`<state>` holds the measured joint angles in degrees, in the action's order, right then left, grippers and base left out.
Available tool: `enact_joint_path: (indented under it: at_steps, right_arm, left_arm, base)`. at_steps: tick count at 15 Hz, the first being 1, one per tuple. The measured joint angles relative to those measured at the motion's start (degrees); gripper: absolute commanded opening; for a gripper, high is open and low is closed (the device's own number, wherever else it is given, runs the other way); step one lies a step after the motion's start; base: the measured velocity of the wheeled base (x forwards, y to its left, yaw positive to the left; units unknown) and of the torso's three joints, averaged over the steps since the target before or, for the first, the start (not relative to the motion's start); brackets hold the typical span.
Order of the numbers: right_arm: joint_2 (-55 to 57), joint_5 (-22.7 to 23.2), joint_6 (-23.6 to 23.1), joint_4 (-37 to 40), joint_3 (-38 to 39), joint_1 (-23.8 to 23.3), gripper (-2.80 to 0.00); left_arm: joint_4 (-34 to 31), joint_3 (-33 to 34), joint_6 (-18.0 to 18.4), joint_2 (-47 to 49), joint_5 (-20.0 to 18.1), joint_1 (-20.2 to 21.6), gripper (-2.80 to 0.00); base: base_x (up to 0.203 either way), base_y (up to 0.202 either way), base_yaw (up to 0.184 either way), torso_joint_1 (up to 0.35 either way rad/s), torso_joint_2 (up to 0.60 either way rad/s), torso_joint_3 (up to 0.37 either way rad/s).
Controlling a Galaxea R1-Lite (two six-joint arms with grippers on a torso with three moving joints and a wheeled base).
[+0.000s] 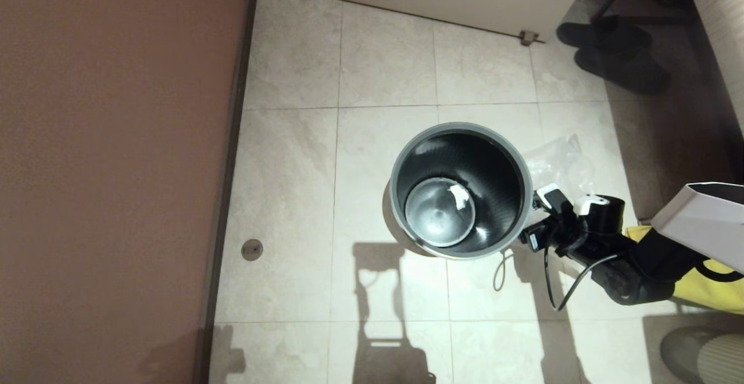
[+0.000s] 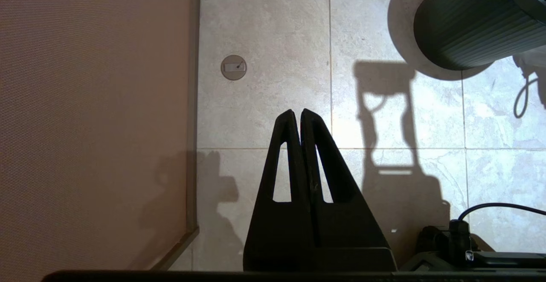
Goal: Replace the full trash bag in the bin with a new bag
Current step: Pick up the trash bag
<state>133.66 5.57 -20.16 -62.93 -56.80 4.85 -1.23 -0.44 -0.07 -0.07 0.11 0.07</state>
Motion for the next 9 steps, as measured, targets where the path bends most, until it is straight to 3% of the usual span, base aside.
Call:
enact_joint_path:
  at_steps: [9]
  right_arm:
    - [6.30, -2.37, 0.25, 1.78, -14.77, -2.41, 0.00]
  left_arm:
    - [0.02, 0.00, 0.00, 0.00, 0.00, 0.00, -2.80]
  base:
    - [0.000, 0.000, 0.000, 0.000, 0.00, 0.000]
